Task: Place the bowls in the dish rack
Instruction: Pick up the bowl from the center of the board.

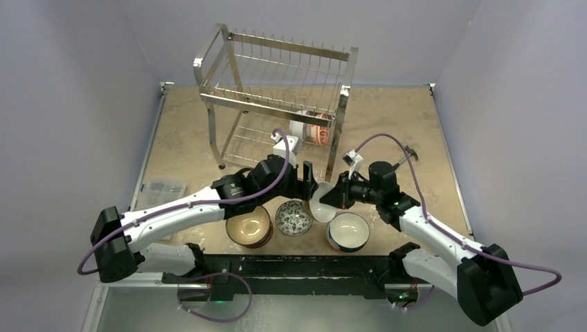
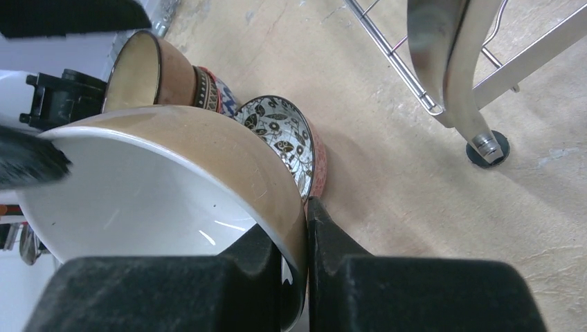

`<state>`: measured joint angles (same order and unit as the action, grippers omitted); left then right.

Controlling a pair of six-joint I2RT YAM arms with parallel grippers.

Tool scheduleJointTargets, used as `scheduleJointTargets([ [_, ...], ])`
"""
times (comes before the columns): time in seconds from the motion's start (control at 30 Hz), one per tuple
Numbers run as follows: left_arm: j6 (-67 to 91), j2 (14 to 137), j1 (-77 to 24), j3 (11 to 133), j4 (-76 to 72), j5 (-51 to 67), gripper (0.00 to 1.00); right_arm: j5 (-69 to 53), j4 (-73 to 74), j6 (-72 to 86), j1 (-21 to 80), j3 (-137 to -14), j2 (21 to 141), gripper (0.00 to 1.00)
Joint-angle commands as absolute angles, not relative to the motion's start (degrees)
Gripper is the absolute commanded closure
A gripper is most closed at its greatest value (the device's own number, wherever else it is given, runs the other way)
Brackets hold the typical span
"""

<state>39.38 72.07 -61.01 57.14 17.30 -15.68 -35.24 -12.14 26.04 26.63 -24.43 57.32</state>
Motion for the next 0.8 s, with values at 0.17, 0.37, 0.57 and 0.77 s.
scheduleJointTargets([
  [0.17, 41.5, 65.9, -55.4, 52.6, 10.4, -10.9, 0.02, -37.5, -13.0, 24.3, 26.8, -27.1, 56.3, 1.0],
  [0.37, 43.4, 63.4, -52.0, 48.5, 5.0, -3.5, 0.01, -37.0, -12.4, 24.0, 26.8, -27.3, 55.8, 1.0],
  [0.57, 45.4, 62.2, -50.0, 45.7, 1.2, 1.6, 0.01, -34.7, -12.0, 24.5, 26.8, -26.7, 53.5, 1.0],
  [0.77, 48.4, 60.8, -47.0, 41.3, -7.1, 10.4, 0.01, -30.9, -11.7, 25.4, 26.8, -26.4, 50.2, 1.0],
])
